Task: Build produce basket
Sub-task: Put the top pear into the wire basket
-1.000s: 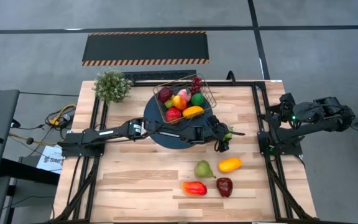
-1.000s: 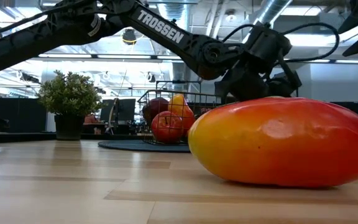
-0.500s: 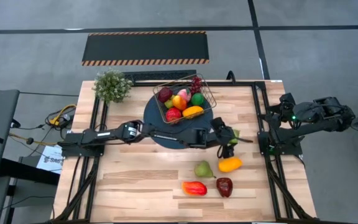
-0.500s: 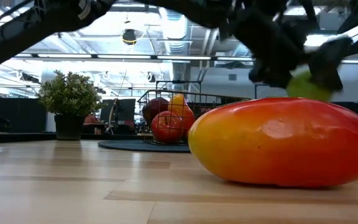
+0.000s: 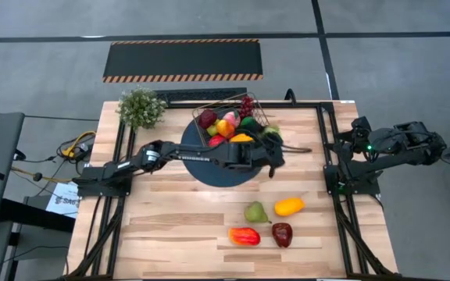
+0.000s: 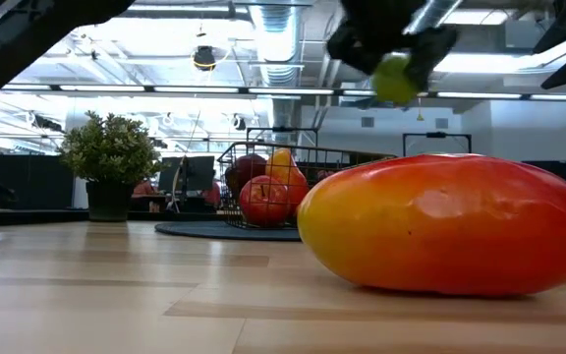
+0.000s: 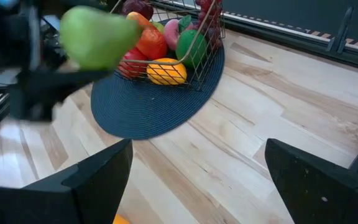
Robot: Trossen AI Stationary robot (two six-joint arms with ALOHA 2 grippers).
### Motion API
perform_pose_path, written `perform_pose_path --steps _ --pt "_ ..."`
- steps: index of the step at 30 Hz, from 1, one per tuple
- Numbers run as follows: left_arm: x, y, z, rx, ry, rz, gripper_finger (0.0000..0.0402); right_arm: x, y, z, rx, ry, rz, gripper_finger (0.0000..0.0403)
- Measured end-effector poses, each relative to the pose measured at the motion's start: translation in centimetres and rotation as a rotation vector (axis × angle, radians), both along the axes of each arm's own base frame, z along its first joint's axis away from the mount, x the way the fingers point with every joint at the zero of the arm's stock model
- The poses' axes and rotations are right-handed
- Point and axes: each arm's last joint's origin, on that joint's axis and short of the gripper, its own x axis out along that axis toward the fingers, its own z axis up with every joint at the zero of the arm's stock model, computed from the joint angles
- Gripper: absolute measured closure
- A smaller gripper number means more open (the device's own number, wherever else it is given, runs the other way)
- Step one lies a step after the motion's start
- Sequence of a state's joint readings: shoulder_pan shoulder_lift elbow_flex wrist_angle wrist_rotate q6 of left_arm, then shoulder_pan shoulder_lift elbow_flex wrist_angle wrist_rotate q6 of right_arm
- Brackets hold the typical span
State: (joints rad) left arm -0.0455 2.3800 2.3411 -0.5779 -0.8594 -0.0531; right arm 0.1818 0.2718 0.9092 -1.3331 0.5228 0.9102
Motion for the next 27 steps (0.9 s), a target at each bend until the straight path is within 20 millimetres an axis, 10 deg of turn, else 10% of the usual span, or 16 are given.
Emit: perform_pose_path --steps 12,27 --pt "-2.7 7.7 -3.1 -0.139 0.012 0.386 0.0066 0.0 0.0 0.0 -0.004 0.002 0.001 0.0017" --pt "-3.6 10.0 -7.0 -0.334 0.013 0.449 0.0065 0.0 0.0 0.0 -0.005 0.002 0.002 0.0017"
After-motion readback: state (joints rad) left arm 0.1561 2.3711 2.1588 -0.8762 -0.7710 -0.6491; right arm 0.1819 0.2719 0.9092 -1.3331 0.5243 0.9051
